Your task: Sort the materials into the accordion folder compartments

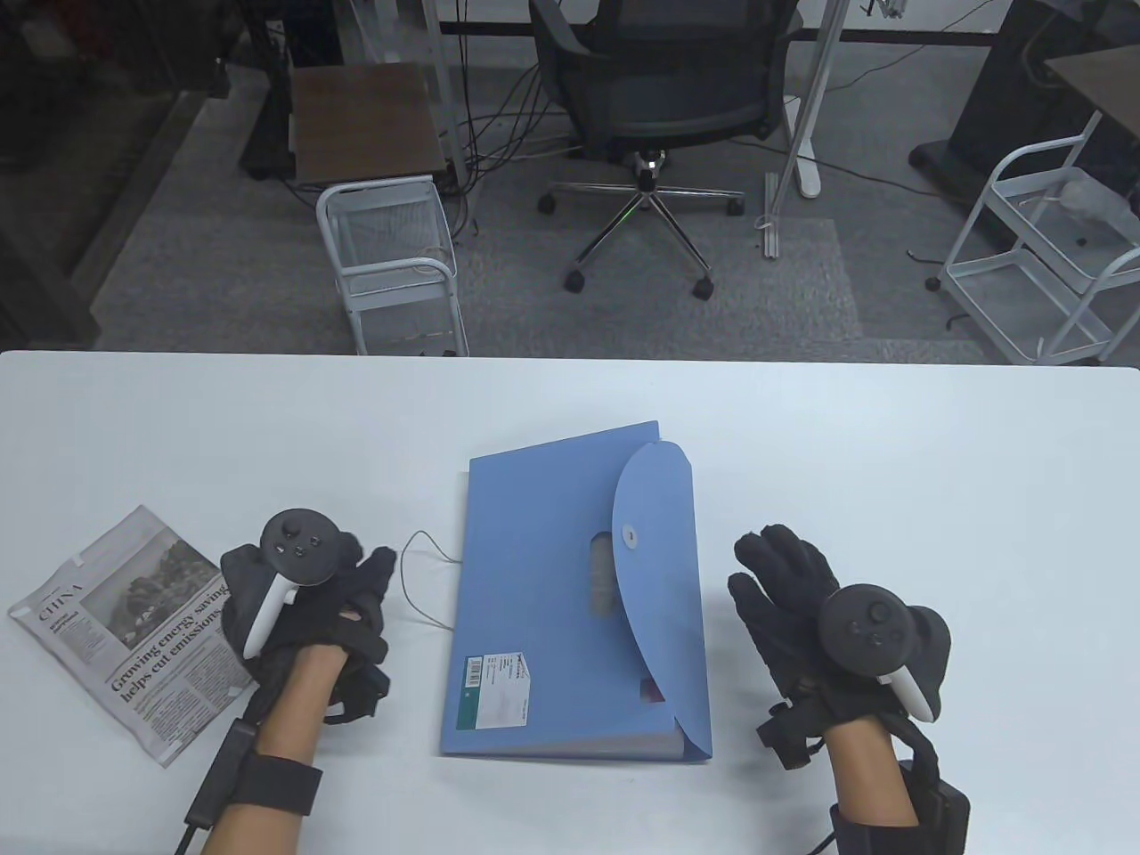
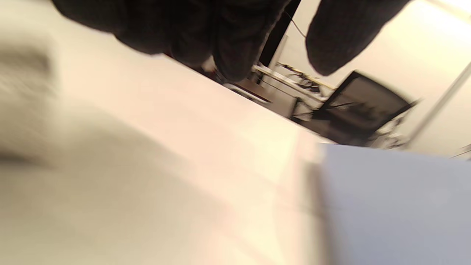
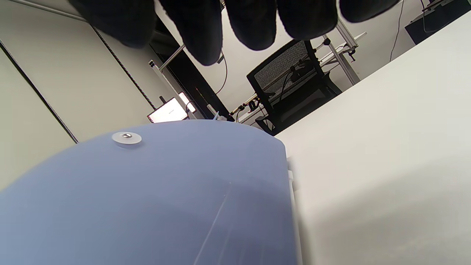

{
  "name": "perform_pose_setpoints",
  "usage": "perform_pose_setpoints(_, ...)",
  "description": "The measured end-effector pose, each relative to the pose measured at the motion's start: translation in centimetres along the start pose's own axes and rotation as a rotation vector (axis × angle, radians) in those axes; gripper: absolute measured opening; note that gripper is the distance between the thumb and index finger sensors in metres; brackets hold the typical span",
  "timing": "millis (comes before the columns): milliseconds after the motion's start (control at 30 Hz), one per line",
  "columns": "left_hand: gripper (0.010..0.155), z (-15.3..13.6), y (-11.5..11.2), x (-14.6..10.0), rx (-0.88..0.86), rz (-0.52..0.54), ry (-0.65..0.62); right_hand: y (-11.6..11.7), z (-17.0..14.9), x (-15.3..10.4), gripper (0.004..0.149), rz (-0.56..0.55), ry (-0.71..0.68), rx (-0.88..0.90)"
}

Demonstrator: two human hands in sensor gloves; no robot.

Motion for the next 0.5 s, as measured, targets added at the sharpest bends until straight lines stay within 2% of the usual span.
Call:
perform_pose_setpoints(100, 0.070, -3.9, -0.2, 0.8, 0.163, 0.020, 0.145, 0.0, -0.2, 0.0, 0.056, 0.001, 0.006, 0.003)
perform_pose_setpoints(233, 0.081, -7.6, -2.5, 1.5, 0.253, -0.076, 0.330, 0.2, -0.3, 0.1, 0.056, 0.016, 0.011, -0.003)
perform_pose_setpoints(300, 0.082, -8.3, -3.5, 1.8, 0.279, -0.101, 0.368, 0.3, -0.3, 0.1, 0.056, 0.021, 0.014, -0.004)
perform_pose_setpoints(367, 0.084, -9.2, -5.0, 1.9, 0.305, -0.200, 0.446, 0.4, -0.4, 0.0, 0.056, 0.025, 0.016, -0.006)
perform_pose_setpoints(400, 0.084, -9.3, -4.9, 1.8, 0.281, -0.196, 0.453, 0.4, -0.4, 0.0, 0.056, 0.030, 0.018, -0.008)
perform_pose_setpoints(433, 0.081, -9.4, -4.8, 1.8, 0.246, -0.148, 0.466, 0.5, -0.4, 0.0, 0.056, 0.034, 0.020, -0.010)
perform_pose_setpoints(500, 0.070, -9.6, -4.9, 1.8, 0.233, -0.177, 0.485, 0.5, -0.4, 0.0, 0.056, 0.038, 0.021, -0.013)
Point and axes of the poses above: the tracker on the back of each hand, its own z axis roughly to the thumb side, its own x axis roughly from the wrist to the fingertips, y = z × x, the point moved 5 cm from there along x, roughly from the wrist to the fingertips, and after that the axes turned 1 degree about -z, right-handed, at the moved point
